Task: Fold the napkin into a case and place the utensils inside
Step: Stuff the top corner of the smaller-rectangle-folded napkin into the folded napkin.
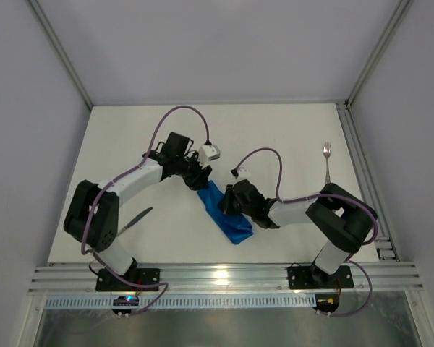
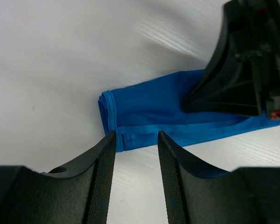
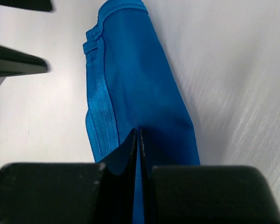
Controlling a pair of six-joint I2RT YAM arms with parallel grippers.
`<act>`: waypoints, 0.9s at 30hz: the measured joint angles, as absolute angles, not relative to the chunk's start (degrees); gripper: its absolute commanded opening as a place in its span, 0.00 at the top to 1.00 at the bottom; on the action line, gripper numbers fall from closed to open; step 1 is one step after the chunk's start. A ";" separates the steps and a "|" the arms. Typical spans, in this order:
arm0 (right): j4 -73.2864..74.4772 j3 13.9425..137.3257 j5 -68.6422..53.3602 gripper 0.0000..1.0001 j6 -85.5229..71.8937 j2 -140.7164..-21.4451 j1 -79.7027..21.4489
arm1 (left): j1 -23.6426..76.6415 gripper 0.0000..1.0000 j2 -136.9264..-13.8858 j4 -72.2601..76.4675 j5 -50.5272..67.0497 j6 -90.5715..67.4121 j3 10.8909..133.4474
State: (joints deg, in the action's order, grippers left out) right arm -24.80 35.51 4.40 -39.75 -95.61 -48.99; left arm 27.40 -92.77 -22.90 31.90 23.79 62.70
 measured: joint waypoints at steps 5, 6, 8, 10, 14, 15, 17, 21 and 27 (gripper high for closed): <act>-26.39 34.63 4.89 0.94 -41.80 -95.66 -48.99 | 28.18 0.55 -101.56 -23.86 28.95 16.69 65.08; -26.50 34.57 4.99 0.94 -42.09 -95.68 -48.99 | 28.29 0.54 -102.43 -24.53 28.42 15.73 65.04; -26.76 34.52 5.08 0.94 -42.46 -95.83 -48.99 | 28.69 0.53 -103.15 -25.52 27.70 14.06 64.99; -27.22 34.48 5.19 0.94 -42.68 -96.03 -48.99 | 29.21 0.52 -103.24 -25.71 27.33 12.93 65.04; -28.32 34.04 5.26 0.94 -43.09 -96.16 -48.99 | 29.89 0.52 -104.88 -26.22 27.40 10.61 65.63; -28.58 33.91 5.26 0.94 -43.13 -96.16 -48.99 | 29.89 0.52 -105.21 -26.26 27.51 10.41 65.65; -28.95 33.67 5.30 0.94 -43.35 -96.16 -48.99 | 29.80 0.52 -106.10 -26.63 28.47 9.34 66.32; -30.22 33.01 5.41 0.94 -43.57 -96.27 -48.99 | 29.58 0.51 -107.85 -27.14 29.78 7.81 68.29; -31.57 32.32 5.37 0.94 -43.53 -96.27 -48.99 | 28.38 0.51 -110.61 -26.52 37.39 4.78 69.95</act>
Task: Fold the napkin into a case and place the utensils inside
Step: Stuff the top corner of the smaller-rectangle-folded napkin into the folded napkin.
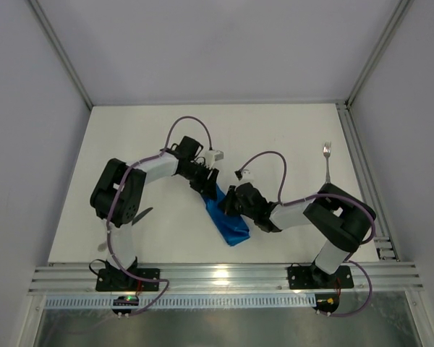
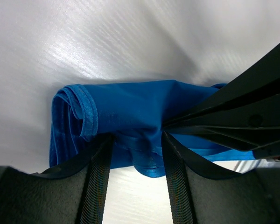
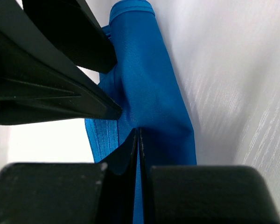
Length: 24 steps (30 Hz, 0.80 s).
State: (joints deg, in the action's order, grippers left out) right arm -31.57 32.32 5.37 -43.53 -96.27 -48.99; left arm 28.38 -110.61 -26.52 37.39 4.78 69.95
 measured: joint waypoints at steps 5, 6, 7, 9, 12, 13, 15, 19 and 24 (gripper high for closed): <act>-34.17 31.00 5.34 0.94 -43.51 -96.38 -48.99 | 27.00 0.57 -112.12 -25.12 42.48 2.26 70.00; -34.46 30.85 5.32 0.94 -43.51 -96.40 -48.99 | 26.96 0.59 -112.42 -25.06 43.00 1.89 70.06; -34.74 30.74 5.32 0.94 -43.51 -96.40 -48.99 | 26.96 0.61 -112.79 -25.12 43.38 1.78 70.22; -35.07 30.59 5.19 0.94 -43.48 -96.40 -48.99 | 26.98 0.75 -113.78 -25.47 44.07 1.50 70.91; -35.33 30.57 4.75 0.93 -43.40 -96.42 -48.99 | 26.98 0.96 -115.31 -25.93 44.40 1.74 71.79; -35.42 30.57 4.54 0.91 -43.22 -96.42 -48.99 | 26.98 0.99 -115.61 -26.06 44.58 1.89 71.90; -35.29 30.59 3.97 0.84 -42.63 -96.18 -48.99 | 26.98 1.00 -115.66 -26.26 44.95 2.42 71.90; -29.91 30.70 0.86 0.68 -40.53 -91.11 -48.01 | 26.68 1.00 -115.26 -26.70 45.01 4.38 71.90; -20.82 33.65 -4.71 0.55 -36.07 -80.62 -43.62 | 26.11 0.99 -113.84 -29.85 45.69 11.00 72.38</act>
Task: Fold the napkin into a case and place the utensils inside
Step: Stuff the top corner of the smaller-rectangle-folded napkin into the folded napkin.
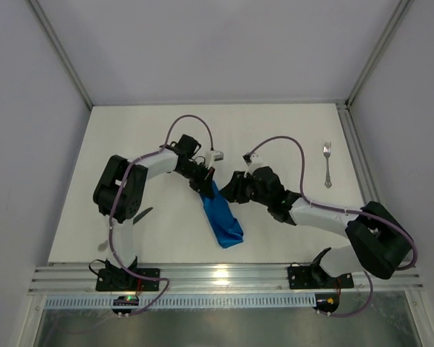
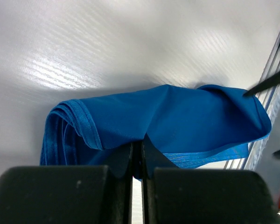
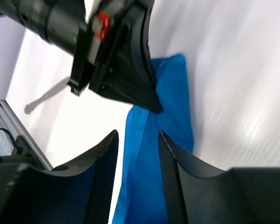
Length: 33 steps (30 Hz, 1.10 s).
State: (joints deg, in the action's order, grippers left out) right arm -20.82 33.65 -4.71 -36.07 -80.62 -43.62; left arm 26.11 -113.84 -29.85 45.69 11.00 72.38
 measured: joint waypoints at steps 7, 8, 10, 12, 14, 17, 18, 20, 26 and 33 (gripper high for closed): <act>-19.03 35.59 -15.25 0.43 -30.59 -81.38 -33.39 | 26.15 0.98 -113.82 -38.15 46.78 21.87 77.54; -19.05 35.94 -16.86 0.43 -30.02 -82.94 -32.60 | 26.17 0.99 -113.82 -38.83 46.81 23.24 77.78; -19.55 37.36 -20.32 0.42 -29.21 -86.85 -31.40 | 26.26 0.99 -113.82 -40.29 46.85 25.36 77.87; -20.78 38.98 -23.77 0.42 -28.77 -90.85 -30.41 | 26.41 0.99 -113.82 -41.78 46.98 26.87 77.89; -22.63 40.23 -26.61 0.42 -28.60 -93.95 -29.74 | 26.63 0.99 -113.82 -42.83 47.11 27.70 78.04; -26.17 40.69 -30.50 0.43 -28.75 -97.17 -29.10 | 26.87 0.99 -113.84 -43.77 47.51 28.38 78.43; -26.98 40.71 -31.33 0.43 -28.82 -97.76 -29.04 | 26.89 0.99 -113.84 -43.94 47.66 28.60 78.56; -29.69 40.84 -33.32 0.44 -29.17 -99.81 -29.04 | 26.92 0.99 -113.84 -44.23 48.01 28.95 78.81; -37.56 40.95 -37.41 0.47 -32.23 -106.96 -28.95 | 26.92 0.99 -114.89 -45.08 48.05 28.93 79.90; -43.29 40.53 -39.88 0.49 -34.94 -110.26 -28.71 | 26.87 1.00 -117.62 -45.60 47.57 27.14 81.56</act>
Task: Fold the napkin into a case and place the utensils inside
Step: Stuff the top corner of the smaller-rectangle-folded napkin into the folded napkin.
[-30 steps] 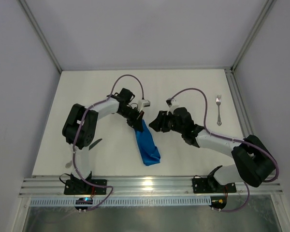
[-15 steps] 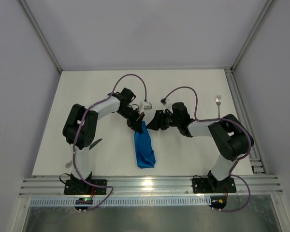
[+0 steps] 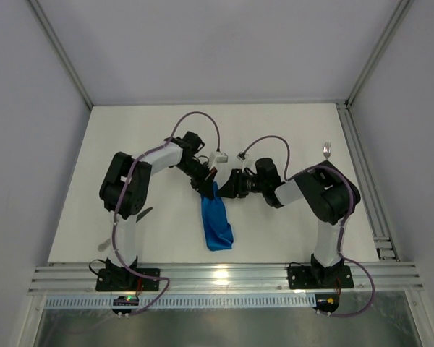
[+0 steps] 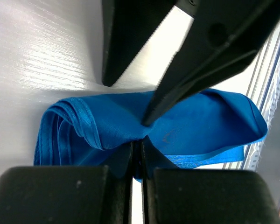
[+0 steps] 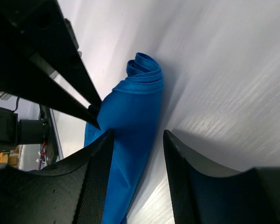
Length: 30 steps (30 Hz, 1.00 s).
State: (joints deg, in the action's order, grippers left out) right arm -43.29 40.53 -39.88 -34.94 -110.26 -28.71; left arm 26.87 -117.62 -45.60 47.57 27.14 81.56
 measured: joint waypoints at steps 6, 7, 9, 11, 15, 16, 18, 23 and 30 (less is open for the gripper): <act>-44.36 37.34 -42.41 0.46 -34.33 -107.53 -28.75 | 26.94 1.00 -118.45 -45.47 47.51 25.74 82.85; -44.31 37.26 -42.65 0.46 -34.02 -107.15 -28.75 | 26.94 1.00 -118.45 -45.50 47.55 25.76 82.94; -43.42 37.23 -42.61 0.45 -32.88 -106.45 -28.75 | 26.94 1.00 -118.45 -45.67 47.77 26.02 83.15; -42.98 37.21 -42.57 0.45 -32.42 -106.43 -28.75 | 26.94 1.00 -118.45 -45.93 48.18 26.61 83.22; -43.90 37.08 -42.59 0.46 -32.51 -108.25 -28.75 | 26.94 1.00 -118.45 -47.99 50.26 29.54 83.57; -44.56 37.08 -42.92 0.46 -32.73 -108.95 -28.75 | 26.94 1.00 -118.45 -49.21 50.92 30.76 83.90; -45.89 37.08 -43.13 0.49 -32.91 -109.49 -28.75 | 26.94 1.00 -118.45 -50.78 51.62 32.53 84.44; -47.94 37.50 -44.47 0.68 -33.10 -111.35 -28.82 | 26.92 1.00 -119.98 -53.34 52.07 34.92 86.43; -49.21 37.21 -44.73 0.90 -34.02 -112.29 -29.10 | 26.94 0.97 -120.88 -49.45 47.13 28.36 85.93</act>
State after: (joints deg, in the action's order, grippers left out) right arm -49.21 37.21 -44.73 -34.02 -112.29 -29.10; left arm 26.94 -120.88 -49.45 47.13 28.36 85.93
